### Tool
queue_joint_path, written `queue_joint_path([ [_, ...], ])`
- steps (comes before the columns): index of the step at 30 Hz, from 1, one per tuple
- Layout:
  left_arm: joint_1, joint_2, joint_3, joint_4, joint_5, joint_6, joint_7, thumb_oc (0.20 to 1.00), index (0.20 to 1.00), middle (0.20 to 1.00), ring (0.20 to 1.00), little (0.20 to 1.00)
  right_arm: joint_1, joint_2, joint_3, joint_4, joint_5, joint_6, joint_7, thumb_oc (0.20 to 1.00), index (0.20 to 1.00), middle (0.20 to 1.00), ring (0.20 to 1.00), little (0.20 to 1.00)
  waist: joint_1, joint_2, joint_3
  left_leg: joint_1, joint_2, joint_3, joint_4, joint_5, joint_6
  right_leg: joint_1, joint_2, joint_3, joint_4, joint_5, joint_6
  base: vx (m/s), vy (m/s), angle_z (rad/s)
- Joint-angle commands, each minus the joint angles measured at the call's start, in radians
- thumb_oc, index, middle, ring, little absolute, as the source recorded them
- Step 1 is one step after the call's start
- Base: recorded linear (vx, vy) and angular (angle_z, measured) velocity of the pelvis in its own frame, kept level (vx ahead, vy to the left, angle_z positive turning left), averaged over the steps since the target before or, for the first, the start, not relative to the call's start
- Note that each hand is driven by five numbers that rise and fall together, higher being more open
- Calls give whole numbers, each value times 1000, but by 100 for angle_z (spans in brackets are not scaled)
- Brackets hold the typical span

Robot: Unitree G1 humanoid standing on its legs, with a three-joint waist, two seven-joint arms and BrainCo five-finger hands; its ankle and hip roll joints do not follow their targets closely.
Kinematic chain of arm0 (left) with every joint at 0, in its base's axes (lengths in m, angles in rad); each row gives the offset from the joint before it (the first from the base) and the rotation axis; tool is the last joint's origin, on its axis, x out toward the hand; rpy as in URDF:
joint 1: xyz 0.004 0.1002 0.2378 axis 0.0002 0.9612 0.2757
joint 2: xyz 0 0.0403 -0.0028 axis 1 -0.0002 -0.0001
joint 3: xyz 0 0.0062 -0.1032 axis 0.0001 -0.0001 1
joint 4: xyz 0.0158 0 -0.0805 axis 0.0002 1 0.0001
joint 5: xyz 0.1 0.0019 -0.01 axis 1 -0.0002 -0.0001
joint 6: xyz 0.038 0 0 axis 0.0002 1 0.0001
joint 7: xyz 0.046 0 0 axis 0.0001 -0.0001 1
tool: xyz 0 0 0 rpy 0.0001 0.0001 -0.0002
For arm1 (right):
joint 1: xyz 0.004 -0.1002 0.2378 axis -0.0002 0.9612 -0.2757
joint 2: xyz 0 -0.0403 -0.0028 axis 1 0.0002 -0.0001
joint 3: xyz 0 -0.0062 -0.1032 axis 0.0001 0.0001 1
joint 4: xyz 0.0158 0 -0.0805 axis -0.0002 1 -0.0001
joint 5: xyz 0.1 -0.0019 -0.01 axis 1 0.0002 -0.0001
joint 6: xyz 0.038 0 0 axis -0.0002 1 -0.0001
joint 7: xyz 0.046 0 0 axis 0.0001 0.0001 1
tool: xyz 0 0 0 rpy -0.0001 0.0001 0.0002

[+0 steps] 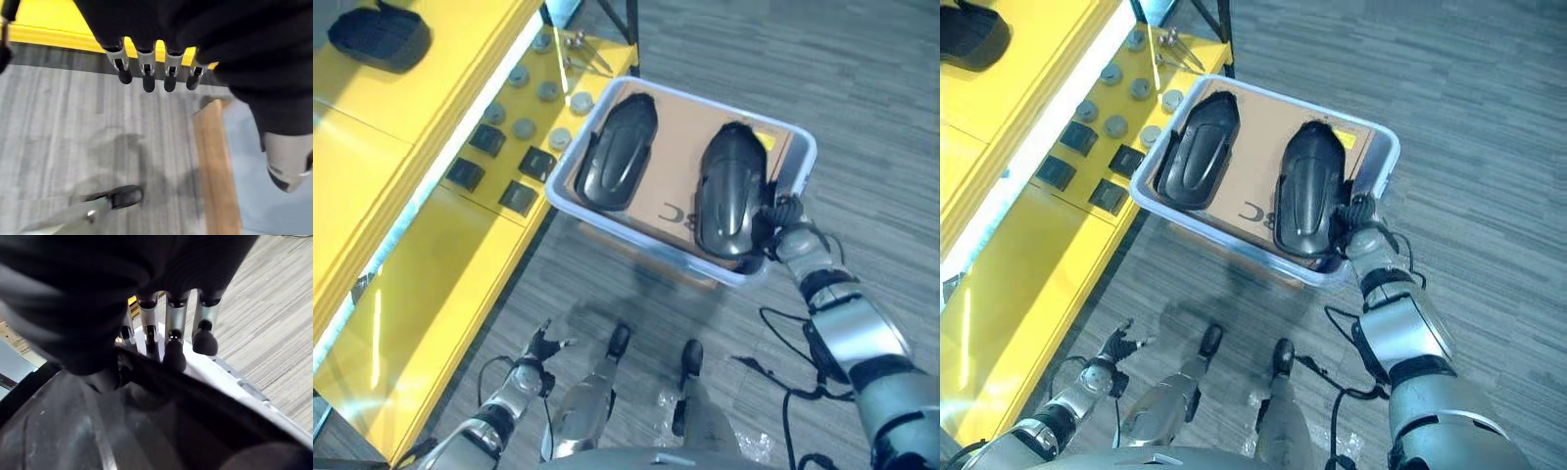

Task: Move parts from the plastic box to the shelf.

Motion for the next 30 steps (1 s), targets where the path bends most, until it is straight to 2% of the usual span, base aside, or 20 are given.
queue_joint_path([
  [1,-10,41,27,-81,-85,-33,-7,1000,1000,1000,1000,1000,48,-76,34,-132,-32,-36,-28,200,200,200,200,200,-5,-62,-36,-10,-15,48,1,-73,1,91,-42,98,-5,-143,54,2,-48,-4],
  [4,44,98,89,-298,-159,-35,-42,1000,1000,1000,1000,1000,148,-144,-27,-344,-80,-31,-27,200,200,200,200,200,-24,-73,-64,30,-5,66,1,-86,1,123,-41,100,-5,-152,52,30,-52,-15],
  [5,71,133,129,-426,-231,-32,-73,1000,1000,1000,1000,1000,202,-177,-68,-436,-104,-25,-16,200,200,200,200,200,-37,-79,-83,60,2,79,1,-93,3,150,-43,102,-5,-157,53,47,-54,-23],
  [6,74,134,129,-429,-231,-30,-74,1000,1000,1000,1000,1000,207,-176,-71,-439,-105,-24,-16,200,200,200,200,200,-36,-80,-84,61,2,80,1,-94,3,150,-43,103,-5,-157,53,39,-53,-21],
  [7,81,160,140,-507,-251,-27,-84,1000,1000,1000,1000,1000,224,-194,-88,-472,-119,-21,-12,200,200,200,200,200,-38,-84,-95,74,6,88,1,-99,3,161,-43,107,-5,-160,53,21,-59,-26],
  [8,99,210,183,-671,-268,-29,-108,1000,1000,1000,1000,1000,301,-232,-152,-633,-154,-22,2,200,200,200,200,200,-59,-88,-117,101,15,104,1,-108,3,180,-42,113,-5,-166,53,22,-60,-27],
  [10,118,230,192,-722,-319,-21,-134,1000,1000,1000,1000,1000,360,-247,-189,-716,-198,-23,11,200,200,200,200,200,-67,-96,-142,131,23,118,1,-119,3,201,-41,122,-5,-171,52,50,-48,-22],
  [15,114,226,177,-787,-422,-14,-162,1000,1000,1000,1000,1000,419,-248,-236,-845,-232,-30,28,200,200,200,200,200,-88,-106,-175,175,34,140,1,-135,4,234,-37,143,-5,-178,46,28,-41,-31],
  [17,111,188,143,-822,-518,-3,-179,1000,1000,1000,1000,1000,451,-239,-263,-943,-268,-35,31,200,200,200,200,200,-106,-109,-203,200,43,157,1,-137,4,249,-31,163,-5,-174,42,13,-53,-32],
  [18,111,188,141,-822,-518,-3,-179,1000,1000,1000,1000,1000,454,-239,-266,-947,-269,-33,32,200,200,200,200,200,-104,-109,-202,201,44,157,1,-137,4,250,-31,163,-5,-174,42,6,-73,-20],
  [22,67,118,58,-774,-559,25,-197,1000,1000,1000,1000,1000,515,-174,-317,-1096,-327,-48,7,200,200,200,200,200,-129,-109,-236,240,55,176,1,-149,5,280,-26,180,-5,-181,37,13,-54,-14],
  [25,10,41,-10,-683,-612,43,-191,1000,1000,1000,1000,1000,538,-102,-308,-1166,-337,-58,-9,200,200,200,200,200,-152,-106,-255,260,58,186,1,-155,6,295,-21,190,-5,-184,34,1,-39,-6],
  [30,-34,19,-49,-679,-610,50,-181,1000,1000,1000,1000,1000,539,-67,-280,-1209,-376,-50,-16,200,200,200,200,200,-161,-102,-263,267,61,188,1,-156,6,303,-18,193,-4,-186,31,-5,-16,-5],
])
